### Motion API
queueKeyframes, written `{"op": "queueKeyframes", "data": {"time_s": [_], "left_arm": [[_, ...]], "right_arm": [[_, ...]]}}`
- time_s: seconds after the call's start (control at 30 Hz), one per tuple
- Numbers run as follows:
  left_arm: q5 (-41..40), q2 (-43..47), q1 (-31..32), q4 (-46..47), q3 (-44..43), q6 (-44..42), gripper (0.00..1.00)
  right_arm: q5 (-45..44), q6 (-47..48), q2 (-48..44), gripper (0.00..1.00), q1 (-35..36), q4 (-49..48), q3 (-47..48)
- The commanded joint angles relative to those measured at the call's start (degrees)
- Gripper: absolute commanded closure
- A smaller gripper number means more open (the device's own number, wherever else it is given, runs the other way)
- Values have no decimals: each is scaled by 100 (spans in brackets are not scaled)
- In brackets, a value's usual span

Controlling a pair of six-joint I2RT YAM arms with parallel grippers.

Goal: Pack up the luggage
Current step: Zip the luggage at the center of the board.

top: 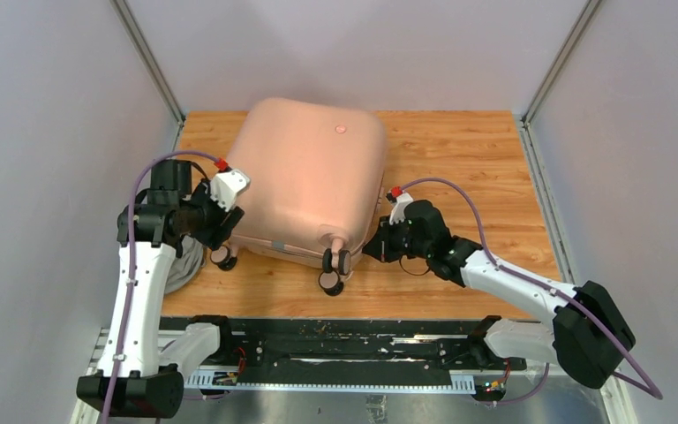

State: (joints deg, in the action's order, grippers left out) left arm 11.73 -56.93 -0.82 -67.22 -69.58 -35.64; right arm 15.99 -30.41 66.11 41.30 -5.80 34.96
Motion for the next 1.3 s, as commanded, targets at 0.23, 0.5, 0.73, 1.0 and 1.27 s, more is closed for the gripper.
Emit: {"op": "queueKeyframes", "data": {"time_s": [0.23,0.5,0.73,1.0,1.27], "left_arm": [[471,113,267,-251,-353,-527,0],[1375,383,687,-399,-1059,-900,0],[1785,150,2328,-406,-1200,-1945,0],[493,-1038,4474,-116,-1448,-3538,0],[-188,-1567,5286,314,-951,-5728,0]], "right_arm": [[-34,-70,280,100,-126,-161,323],[205,-100,181,100,-122,-93,233],[321,-173,225,100,-115,-184,126],[287,-157,166,100,-114,-96,133],[315,-122,144,100,-126,0,134]]}}
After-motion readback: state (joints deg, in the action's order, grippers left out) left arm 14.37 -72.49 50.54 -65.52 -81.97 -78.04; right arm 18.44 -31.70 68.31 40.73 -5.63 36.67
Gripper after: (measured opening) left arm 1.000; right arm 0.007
